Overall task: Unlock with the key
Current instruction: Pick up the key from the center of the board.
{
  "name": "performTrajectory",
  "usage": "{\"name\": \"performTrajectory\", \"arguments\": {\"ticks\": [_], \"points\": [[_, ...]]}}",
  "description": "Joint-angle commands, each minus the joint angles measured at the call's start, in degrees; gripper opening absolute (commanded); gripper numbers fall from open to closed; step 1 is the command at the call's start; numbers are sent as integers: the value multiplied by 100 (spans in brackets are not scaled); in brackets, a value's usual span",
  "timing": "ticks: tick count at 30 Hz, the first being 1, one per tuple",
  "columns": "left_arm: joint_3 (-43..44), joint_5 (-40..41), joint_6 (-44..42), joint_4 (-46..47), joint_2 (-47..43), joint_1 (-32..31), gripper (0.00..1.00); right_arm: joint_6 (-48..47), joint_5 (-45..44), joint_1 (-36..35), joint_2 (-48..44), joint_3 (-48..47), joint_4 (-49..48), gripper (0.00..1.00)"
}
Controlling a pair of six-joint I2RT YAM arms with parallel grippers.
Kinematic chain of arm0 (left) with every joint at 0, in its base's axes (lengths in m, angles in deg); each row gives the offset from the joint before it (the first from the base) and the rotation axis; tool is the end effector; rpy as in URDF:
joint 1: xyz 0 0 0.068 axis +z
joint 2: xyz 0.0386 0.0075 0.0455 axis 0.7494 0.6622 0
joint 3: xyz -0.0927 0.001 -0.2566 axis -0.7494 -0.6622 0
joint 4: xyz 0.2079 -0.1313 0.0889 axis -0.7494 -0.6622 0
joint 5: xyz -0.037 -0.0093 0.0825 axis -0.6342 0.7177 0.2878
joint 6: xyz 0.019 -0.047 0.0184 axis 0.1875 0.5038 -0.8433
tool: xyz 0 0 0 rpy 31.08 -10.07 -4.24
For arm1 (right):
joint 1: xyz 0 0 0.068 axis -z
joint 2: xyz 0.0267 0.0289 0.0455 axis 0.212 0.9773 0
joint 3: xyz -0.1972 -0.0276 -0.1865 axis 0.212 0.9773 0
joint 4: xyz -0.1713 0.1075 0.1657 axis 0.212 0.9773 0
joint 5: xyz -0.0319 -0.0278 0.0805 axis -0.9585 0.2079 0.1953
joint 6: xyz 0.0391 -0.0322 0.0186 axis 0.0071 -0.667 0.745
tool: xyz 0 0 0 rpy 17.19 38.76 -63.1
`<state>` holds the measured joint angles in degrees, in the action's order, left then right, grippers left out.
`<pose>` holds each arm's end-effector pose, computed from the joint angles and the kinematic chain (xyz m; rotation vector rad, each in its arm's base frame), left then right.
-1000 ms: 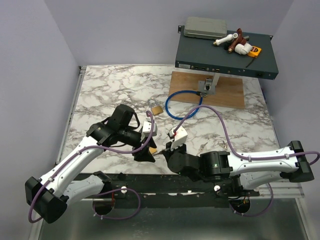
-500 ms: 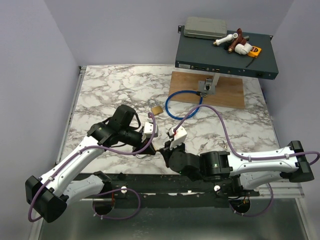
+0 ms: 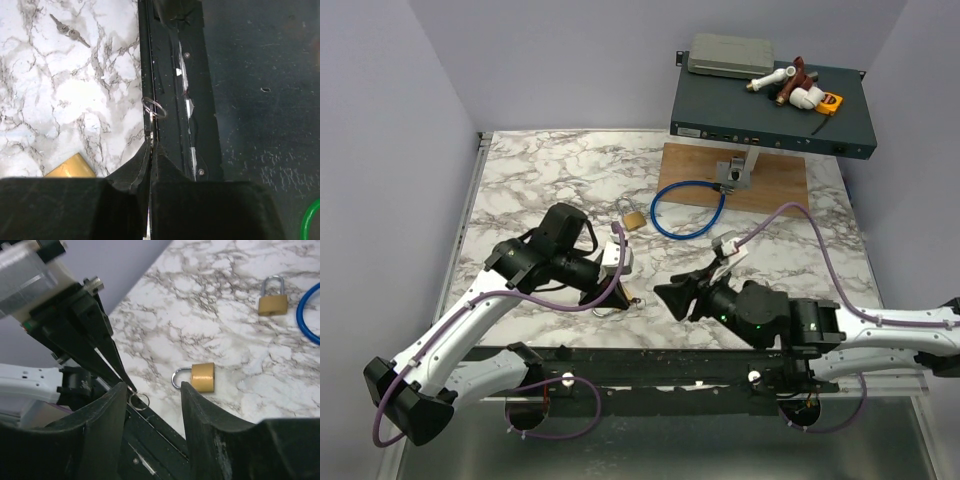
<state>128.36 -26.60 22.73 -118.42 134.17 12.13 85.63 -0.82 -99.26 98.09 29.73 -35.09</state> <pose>0.1297 -0.1318 0.3281 1.5644 1.6808 -1.2247 0.0343 0.2054 0.3490 -0.3387 1.8037 0.8572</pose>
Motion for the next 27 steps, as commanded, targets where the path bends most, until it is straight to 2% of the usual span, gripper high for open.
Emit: {"name": "performTrajectory", "arguments": {"ticks": [1,5,11,22,27], "points": [[245,-453,-222,-509,-9,11,0,-838,992,334,-445,144,-668,52],[468,-539,-287,-755,97,-11,0,-1280,2050,757,-176,-213,-586,53],[598,-522,-311,-855,76,-19,0,-1424,3825,1376,773,-891,12,52],[521,-505,-258,-818,9,-8,0,-1524,4691,1443,931,-973,174,46],[534,-528,-249,-809,11,-15,0,-1503,4736,1454,971,-944,318,42]]}}
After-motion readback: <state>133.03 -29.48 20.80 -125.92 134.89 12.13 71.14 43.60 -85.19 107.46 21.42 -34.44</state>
